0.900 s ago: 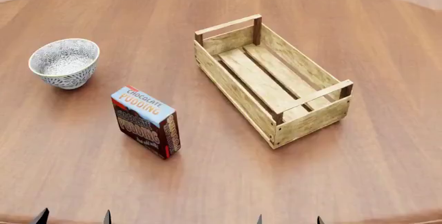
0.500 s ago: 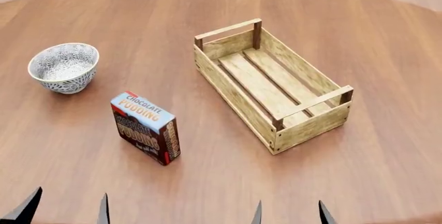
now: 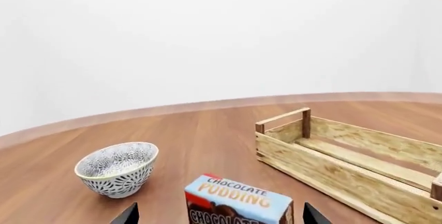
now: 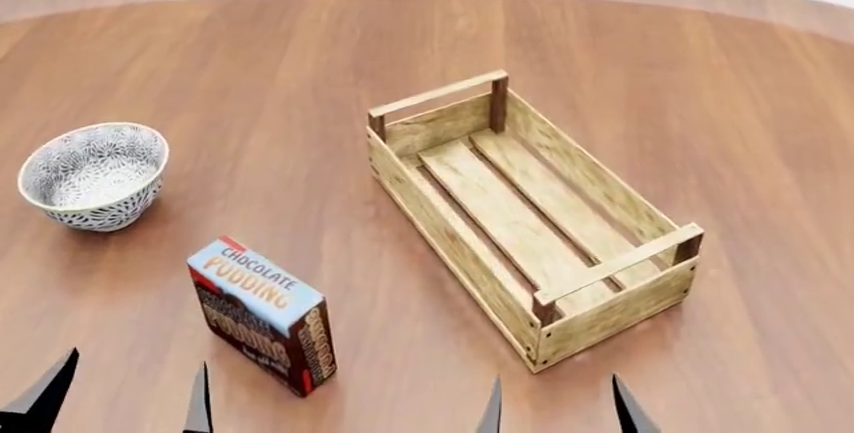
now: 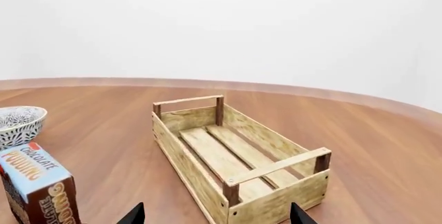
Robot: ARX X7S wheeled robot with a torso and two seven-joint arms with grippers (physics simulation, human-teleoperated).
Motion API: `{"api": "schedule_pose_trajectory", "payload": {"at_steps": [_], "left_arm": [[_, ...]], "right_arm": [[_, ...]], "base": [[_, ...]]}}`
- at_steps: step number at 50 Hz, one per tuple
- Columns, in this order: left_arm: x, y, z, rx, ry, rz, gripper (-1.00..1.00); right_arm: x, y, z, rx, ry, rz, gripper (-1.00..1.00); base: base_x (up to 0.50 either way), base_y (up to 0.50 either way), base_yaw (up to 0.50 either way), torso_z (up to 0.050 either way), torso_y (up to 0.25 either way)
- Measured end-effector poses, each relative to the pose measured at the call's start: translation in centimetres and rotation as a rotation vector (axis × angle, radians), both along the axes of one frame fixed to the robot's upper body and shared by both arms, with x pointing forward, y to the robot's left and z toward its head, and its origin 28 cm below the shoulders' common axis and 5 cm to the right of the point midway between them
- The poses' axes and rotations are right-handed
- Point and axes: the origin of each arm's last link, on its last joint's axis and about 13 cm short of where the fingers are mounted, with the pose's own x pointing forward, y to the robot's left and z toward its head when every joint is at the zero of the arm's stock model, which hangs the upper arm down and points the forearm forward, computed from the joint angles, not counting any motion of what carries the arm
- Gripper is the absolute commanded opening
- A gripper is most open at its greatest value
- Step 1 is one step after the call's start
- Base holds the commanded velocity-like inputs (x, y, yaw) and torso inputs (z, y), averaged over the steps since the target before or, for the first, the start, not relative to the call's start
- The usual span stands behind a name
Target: Pick up the chocolate pudding and put it in the tray.
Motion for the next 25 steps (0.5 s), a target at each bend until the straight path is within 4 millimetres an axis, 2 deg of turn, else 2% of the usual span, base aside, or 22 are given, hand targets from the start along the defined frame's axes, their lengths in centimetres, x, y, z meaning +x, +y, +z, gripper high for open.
{"api": "schedule_pose_trajectory", "payload": {"at_steps": [25], "left_arm": [[-0.10,0.03,0.21,-0.010,-0.009,-0.001,1.00]], "right_arm": [[-0.02,0.01,0.03,0.001,0.000,0.006,1.00]], "base": [[0.39,0.00,0.00,0.000,0.000]]}}
